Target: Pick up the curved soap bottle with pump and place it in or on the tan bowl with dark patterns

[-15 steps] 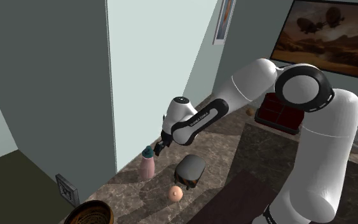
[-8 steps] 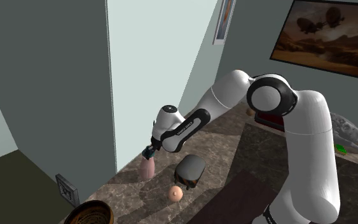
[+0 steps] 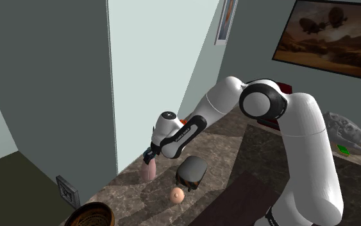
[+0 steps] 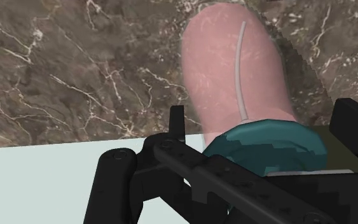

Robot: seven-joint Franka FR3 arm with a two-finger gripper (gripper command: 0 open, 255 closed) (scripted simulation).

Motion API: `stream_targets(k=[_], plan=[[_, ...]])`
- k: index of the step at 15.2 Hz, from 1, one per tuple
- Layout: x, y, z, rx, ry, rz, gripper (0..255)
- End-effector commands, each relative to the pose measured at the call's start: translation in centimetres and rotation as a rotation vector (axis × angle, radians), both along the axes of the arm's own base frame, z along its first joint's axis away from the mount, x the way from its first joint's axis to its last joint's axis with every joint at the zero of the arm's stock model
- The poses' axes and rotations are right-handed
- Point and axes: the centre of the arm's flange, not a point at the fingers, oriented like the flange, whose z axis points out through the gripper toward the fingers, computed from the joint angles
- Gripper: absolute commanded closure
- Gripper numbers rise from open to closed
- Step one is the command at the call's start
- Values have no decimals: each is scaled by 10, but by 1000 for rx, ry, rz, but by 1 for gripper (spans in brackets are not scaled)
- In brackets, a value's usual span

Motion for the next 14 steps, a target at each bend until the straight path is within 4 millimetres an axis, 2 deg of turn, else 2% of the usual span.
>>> stream_targets(k=[1, 5, 6, 14], plan=[[0, 0, -1, 0, 0, 0, 0], [0, 0, -1, 0, 0, 0, 0], [0, 0, -1, 0, 0, 0, 255], [0, 0, -1, 0, 0, 0, 255]])
